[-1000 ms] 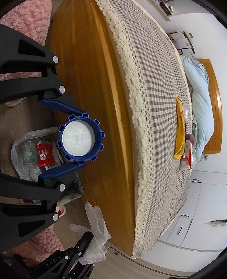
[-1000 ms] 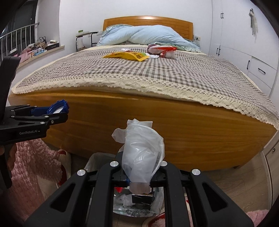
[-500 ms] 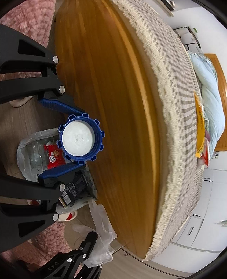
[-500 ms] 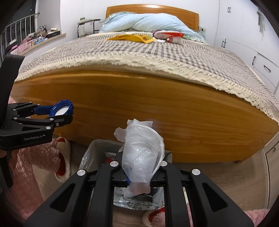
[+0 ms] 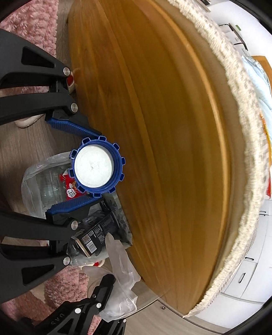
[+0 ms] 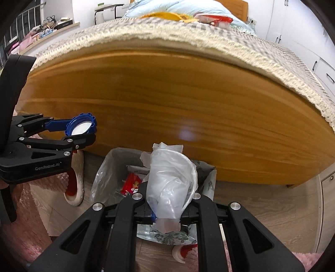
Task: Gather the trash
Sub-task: 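Carry the cap with the left tool while the right tool carries the plastic bag to the wastebasket, then lower into the wastebasket and open the left tool to drop the blue cap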
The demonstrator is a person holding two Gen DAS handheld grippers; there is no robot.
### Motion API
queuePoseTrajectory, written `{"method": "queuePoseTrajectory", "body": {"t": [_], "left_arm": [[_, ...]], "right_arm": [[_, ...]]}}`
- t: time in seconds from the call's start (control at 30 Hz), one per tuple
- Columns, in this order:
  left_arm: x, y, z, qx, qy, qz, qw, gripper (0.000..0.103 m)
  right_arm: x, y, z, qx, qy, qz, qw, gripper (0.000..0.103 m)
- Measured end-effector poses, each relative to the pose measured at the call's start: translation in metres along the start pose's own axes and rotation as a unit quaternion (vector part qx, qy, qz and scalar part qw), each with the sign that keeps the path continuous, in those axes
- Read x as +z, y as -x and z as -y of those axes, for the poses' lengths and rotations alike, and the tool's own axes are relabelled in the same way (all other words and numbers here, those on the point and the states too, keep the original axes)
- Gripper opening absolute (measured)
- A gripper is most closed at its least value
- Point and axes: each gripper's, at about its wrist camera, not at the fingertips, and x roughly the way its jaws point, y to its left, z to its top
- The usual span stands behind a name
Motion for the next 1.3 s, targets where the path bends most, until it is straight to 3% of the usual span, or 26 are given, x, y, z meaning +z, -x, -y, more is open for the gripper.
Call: {"method": "queuePoseTrajectory", "body": {"t": [0.67, 1.3], "left_arm": [[0.007, -0.049, 0.0, -0.026, 0.003, -0.056, 0.9981, 0.052], [-0.005, -0.105, -0.012, -0.06, 0.05, -0.117, 0.9901, 0.052]], "right_arm": [[0.008, -0.049, 0.001, 0.014, -0.002, -0.074, 0.997, 0.013], [0.006, -0.103, 0.006, 0.026, -0.049, -0.14, 0.989, 0.013]]}}
